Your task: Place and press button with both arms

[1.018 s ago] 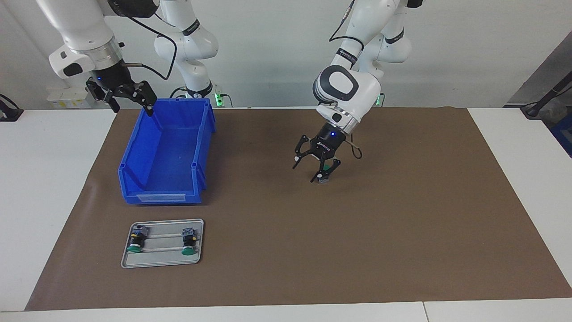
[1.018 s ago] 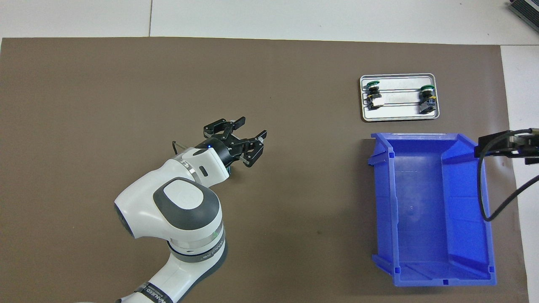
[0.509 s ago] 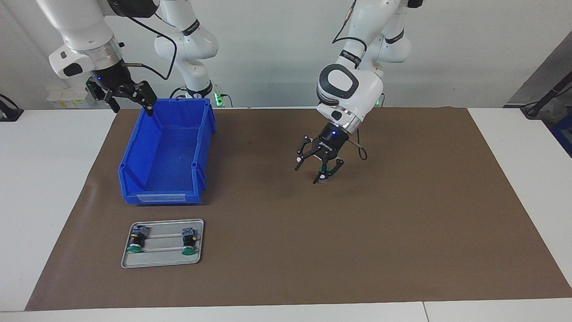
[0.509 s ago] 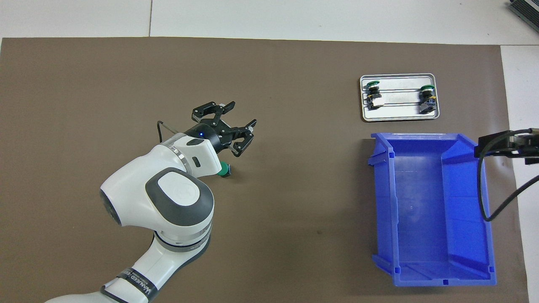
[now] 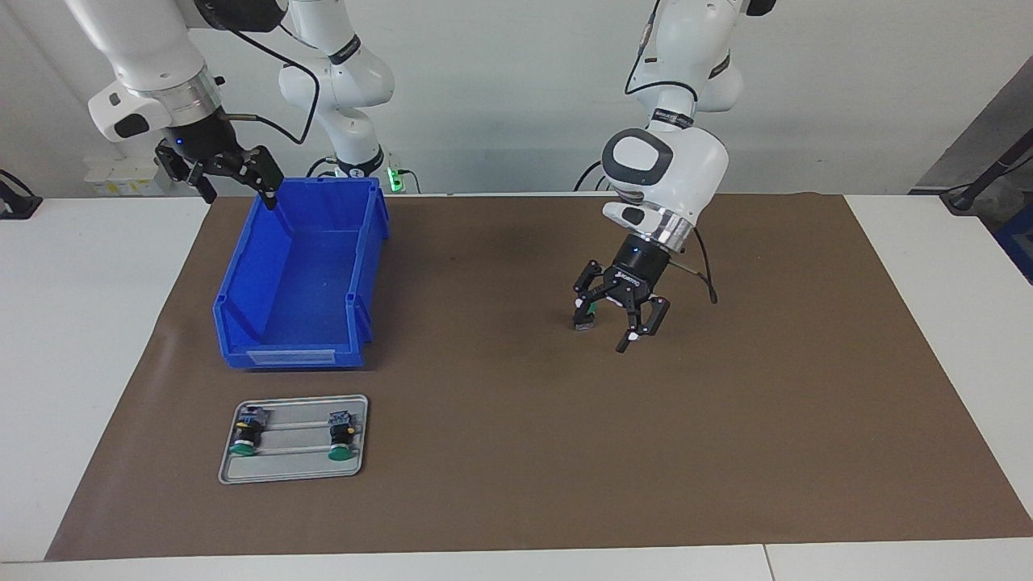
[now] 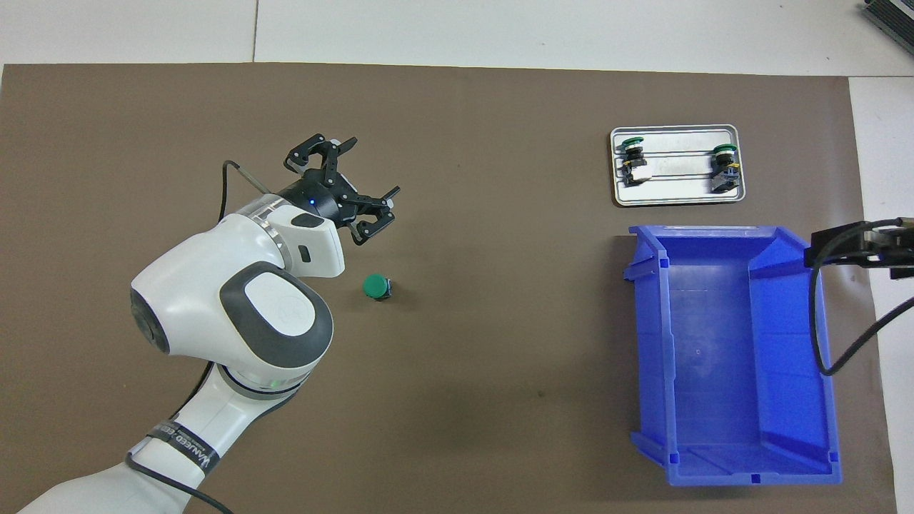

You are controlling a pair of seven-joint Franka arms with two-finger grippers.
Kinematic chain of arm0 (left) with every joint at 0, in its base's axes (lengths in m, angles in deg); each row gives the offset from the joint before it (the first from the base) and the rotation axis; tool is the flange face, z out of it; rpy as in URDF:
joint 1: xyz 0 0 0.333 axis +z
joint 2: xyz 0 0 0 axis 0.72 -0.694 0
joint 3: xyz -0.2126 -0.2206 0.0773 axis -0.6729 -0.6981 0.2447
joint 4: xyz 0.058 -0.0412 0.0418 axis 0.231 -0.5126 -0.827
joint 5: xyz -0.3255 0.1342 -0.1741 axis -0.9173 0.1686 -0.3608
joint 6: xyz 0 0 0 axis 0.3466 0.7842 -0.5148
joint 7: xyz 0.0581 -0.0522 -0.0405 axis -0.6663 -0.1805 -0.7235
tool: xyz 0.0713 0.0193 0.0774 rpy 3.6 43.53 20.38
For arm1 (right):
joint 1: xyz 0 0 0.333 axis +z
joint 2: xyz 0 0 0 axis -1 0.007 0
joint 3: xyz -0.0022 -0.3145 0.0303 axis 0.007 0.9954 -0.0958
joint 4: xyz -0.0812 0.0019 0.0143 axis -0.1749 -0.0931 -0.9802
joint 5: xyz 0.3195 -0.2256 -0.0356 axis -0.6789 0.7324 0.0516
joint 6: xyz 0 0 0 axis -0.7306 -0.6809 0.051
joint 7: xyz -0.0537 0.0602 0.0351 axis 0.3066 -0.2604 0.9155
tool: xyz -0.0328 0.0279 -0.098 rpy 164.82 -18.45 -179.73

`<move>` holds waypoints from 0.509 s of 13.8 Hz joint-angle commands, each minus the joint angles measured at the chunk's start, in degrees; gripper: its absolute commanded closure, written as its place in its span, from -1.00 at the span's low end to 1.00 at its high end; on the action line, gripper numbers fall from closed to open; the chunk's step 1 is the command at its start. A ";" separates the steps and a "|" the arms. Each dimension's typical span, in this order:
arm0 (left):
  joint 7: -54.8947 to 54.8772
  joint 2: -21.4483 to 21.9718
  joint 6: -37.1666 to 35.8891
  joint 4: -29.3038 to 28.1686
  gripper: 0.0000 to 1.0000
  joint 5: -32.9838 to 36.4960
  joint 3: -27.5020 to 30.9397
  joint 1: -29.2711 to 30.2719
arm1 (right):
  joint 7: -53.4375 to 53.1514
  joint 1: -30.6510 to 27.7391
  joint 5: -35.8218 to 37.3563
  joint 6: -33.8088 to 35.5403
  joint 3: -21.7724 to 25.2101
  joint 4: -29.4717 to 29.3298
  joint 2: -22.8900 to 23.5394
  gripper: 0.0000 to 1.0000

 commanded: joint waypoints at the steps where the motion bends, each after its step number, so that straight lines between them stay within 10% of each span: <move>1: -0.34 -0.10 -0.07 0.39 -0.98 7.87 -0.25 2.89 | 1.08 -0.41 -0.86 0.74 -0.13 -0.18 -0.17 -1.00; 7: -0.08 0.51 -23.49 9.17 -0.99 33.45 -0.25 16.68 | 1.16 -0.41 -0.86 0.74 -0.13 -0.18 -0.17 -1.00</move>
